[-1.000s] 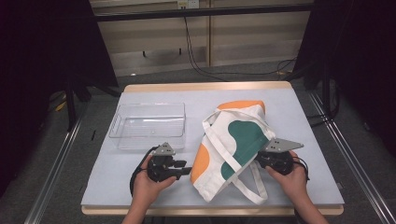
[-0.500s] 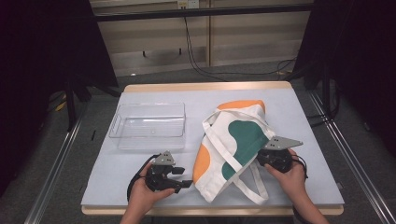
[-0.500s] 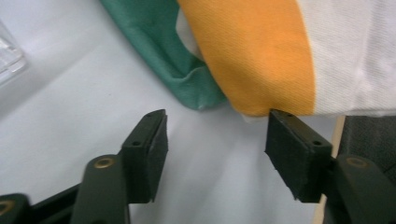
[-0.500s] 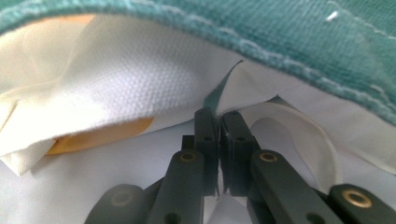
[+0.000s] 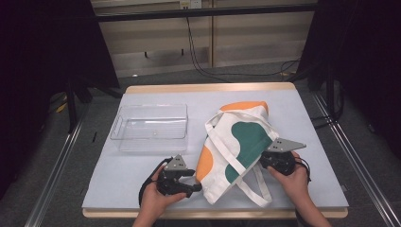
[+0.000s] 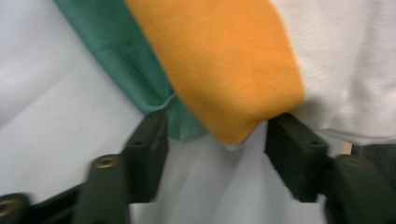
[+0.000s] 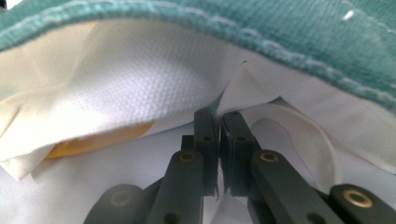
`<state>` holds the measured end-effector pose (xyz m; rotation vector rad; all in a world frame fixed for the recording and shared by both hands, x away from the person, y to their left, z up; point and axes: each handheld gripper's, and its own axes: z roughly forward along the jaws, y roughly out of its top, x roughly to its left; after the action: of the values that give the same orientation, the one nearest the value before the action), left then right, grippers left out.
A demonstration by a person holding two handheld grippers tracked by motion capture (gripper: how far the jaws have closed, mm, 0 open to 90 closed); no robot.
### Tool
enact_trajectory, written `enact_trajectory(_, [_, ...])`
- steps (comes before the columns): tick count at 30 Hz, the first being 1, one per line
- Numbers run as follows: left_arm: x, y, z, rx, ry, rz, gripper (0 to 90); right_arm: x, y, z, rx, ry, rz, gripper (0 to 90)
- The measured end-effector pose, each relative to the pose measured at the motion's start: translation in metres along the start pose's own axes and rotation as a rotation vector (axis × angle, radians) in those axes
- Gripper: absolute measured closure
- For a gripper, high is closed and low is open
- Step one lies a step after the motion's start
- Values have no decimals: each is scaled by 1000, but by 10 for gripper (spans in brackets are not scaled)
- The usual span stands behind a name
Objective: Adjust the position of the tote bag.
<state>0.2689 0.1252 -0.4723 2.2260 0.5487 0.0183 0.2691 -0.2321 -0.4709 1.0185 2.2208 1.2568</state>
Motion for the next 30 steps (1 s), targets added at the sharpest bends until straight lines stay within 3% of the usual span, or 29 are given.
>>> enact_trajectory(5, [3, 3, -1, -20, -21, -43, 657, 0, -1, -2, 4, 7, 3, 875])
enact_trajectory(10, [8, 5, -8, -33, 3, -65, 743, 1, -2, -5, 7, 8, 7, 883])
enact_trajectory(14, [17, 6, -17, -49, 51, -81, 766, 2, -3, -7, 15, 18, 7, 886])
enact_trajectory(18, [31, 1, -29, -90, 86, -129, 784, 5, -2, -8, 24, 36, 3, 886])
enact_trajectory(23, [41, -1, -32, -98, 133, -153, 789, 13, 0, -11, 35, 59, -19, 886])
enact_trajectory(26, [48, -2, -36, -126, 162, -182, 792, 17, 1, -16, 37, 88, -22, 886])
enact_trajectory(30, [52, -2, -34, -120, 156, -198, 793, 19, -2, -23, 45, 75, -30, 848])
